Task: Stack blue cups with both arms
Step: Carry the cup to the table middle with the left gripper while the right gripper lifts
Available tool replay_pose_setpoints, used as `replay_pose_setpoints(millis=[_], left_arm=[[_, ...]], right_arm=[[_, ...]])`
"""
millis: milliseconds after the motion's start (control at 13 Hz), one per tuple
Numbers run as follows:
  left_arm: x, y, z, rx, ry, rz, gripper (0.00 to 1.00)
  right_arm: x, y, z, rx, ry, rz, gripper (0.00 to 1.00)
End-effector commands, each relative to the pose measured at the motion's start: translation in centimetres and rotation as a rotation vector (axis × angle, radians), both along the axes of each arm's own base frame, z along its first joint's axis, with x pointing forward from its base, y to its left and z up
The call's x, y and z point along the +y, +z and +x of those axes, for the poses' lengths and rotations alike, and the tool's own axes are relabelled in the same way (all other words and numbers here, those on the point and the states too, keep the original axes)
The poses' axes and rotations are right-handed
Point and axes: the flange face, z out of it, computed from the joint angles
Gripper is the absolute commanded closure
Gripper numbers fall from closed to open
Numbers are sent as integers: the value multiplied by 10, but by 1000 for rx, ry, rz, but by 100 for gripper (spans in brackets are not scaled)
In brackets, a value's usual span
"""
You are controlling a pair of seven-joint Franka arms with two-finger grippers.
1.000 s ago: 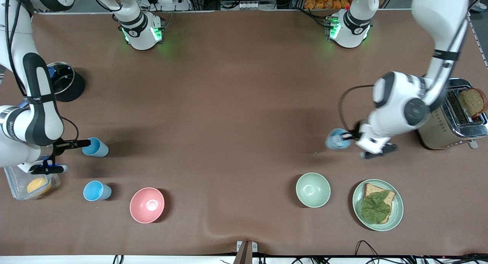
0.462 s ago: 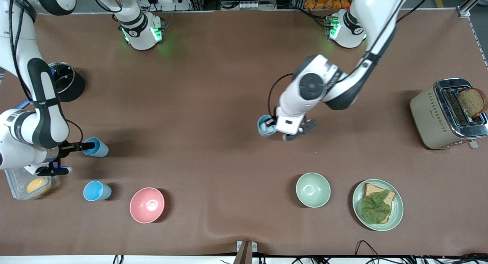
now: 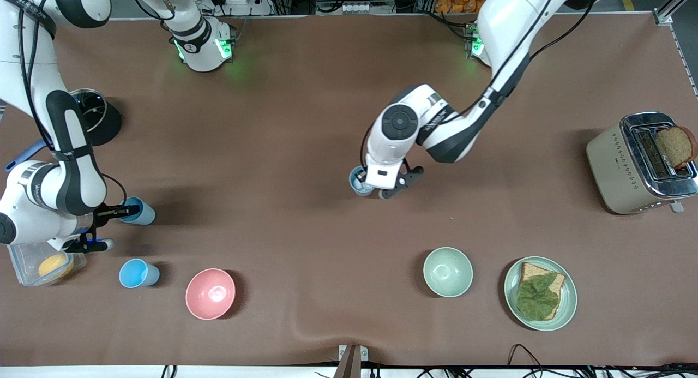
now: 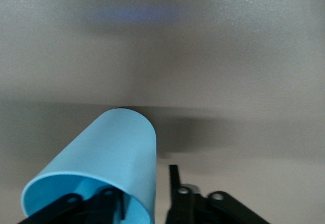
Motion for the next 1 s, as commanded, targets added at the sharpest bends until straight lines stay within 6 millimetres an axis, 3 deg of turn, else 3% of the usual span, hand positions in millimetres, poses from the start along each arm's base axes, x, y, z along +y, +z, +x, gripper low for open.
replay_pose_setpoints(millis=[0,308,385,462,538,769,923], left_arm=[[-24,-11,-7,-39,10,-15,100],[-33,-37,-12,-73,29,-12,100],[-32,-39,-11,-74,29,-9,93],[-31,-40,-11,-78,22,-4,14],[-31,-39,-11,-90,13,2,0],[-28,-18,-3,-122,21,-7,0],[-23,12,4,-158,29,-16,0]], right_arm=[[-1,1,-1,-5,-5,25,100],[6,18,0,10,0,60,100],[12,30,2,21,8,63,100],[16,49,3,34,6,64,100],[30,69,5,57,21,69,100],[67,126,9,98,7,100,100],[111,165,9,129,-31,71,100]])
